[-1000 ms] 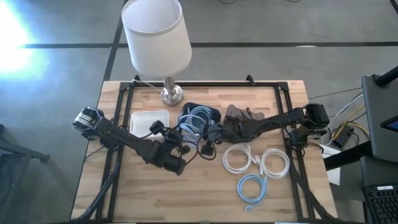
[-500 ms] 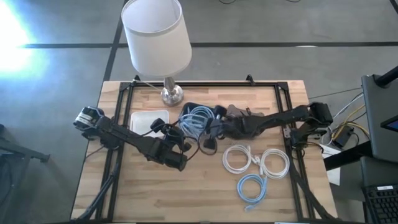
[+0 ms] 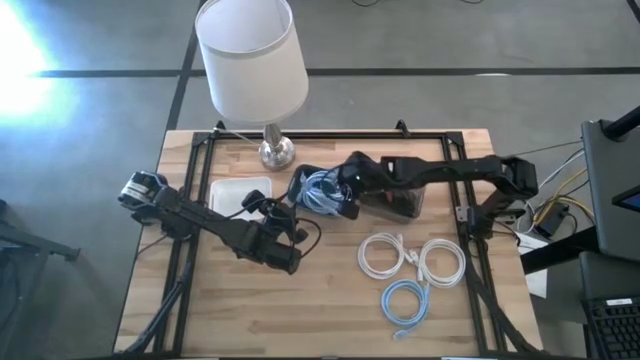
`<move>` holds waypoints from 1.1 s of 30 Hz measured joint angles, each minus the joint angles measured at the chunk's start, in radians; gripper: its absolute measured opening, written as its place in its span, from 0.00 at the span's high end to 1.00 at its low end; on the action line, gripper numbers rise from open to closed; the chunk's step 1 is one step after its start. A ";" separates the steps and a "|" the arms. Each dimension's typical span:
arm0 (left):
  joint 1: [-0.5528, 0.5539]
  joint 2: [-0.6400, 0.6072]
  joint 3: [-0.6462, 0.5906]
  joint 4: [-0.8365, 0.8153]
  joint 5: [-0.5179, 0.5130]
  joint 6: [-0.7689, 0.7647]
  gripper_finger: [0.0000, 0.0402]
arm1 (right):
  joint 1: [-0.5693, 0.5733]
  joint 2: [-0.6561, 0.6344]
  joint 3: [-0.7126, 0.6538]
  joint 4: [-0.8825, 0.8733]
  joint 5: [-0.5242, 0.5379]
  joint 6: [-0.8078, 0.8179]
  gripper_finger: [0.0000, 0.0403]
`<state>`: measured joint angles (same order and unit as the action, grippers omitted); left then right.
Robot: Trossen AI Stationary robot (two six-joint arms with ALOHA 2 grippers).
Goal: Pick & Place USB Port
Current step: Put the left blue charger cable into the blue bin
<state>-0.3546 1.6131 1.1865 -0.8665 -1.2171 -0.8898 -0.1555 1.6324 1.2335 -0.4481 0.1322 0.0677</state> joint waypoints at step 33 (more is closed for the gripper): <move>0.000 0.000 -0.028 -0.001 0.083 0.000 0.59 | -0.083 0.041 0.072 -0.011 0.177 -0.172 0.76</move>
<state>-0.3542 1.6131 1.1587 -0.8673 -1.1343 -0.8898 -0.2382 1.6733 1.3058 -0.4589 0.3096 -0.1040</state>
